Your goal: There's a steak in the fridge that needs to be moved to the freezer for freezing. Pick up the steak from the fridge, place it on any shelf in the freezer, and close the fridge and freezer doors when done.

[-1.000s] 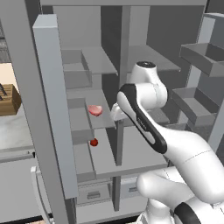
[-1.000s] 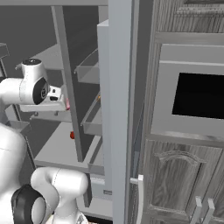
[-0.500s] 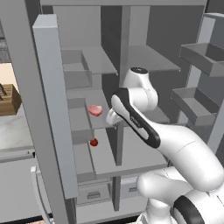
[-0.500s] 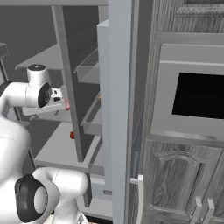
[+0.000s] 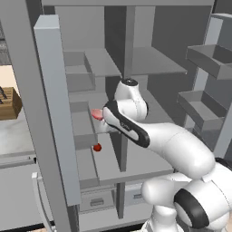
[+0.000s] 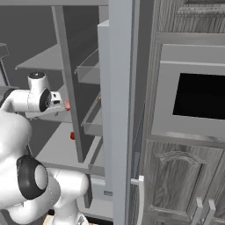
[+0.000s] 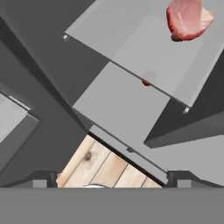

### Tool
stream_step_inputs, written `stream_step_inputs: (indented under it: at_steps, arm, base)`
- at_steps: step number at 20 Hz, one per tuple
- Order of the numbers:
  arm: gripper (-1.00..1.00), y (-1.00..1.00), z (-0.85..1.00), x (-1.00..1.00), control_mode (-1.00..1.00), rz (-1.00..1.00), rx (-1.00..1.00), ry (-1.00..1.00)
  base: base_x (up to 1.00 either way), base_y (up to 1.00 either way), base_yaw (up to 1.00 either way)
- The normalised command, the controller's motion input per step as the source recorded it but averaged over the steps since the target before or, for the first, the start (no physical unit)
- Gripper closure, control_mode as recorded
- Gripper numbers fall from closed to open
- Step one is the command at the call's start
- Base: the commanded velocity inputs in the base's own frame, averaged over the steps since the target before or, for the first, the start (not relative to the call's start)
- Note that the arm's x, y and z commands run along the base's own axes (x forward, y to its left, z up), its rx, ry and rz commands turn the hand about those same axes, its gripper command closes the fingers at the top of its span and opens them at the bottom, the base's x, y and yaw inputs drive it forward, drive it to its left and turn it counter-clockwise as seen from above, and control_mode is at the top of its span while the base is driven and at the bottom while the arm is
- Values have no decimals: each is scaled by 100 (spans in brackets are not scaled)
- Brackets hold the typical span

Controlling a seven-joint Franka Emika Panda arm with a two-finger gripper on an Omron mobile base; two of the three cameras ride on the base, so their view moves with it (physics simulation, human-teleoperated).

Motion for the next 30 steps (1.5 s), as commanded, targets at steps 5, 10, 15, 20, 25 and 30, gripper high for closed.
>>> stream_step_inputs:
  at_steps: [5, 10, 15, 20, 25, 30]
  arm:
    - [-100, 18, -17, 54, -100, 0, -4, 0]
    - [-100, 0, -20, 56, -100, 0, -1, 0]
    - [-100, 7, -23, 44, -100, 1, -1, 0]
    - [-100, 30, -20, 32, -100, 0, -5, -1]
    - [-100, 7, -15, 37, -100, 0, -2, 0]
    - [-100, 6, -17, 43, -100, 0, -1, 0]
  base:
    - [0, 0, 0]
    - [0, 0, 0]
    - [0, 0, 0]
    - [0, 0, 0]
    - [0, 0, 0]
    - [0, 0, 0]
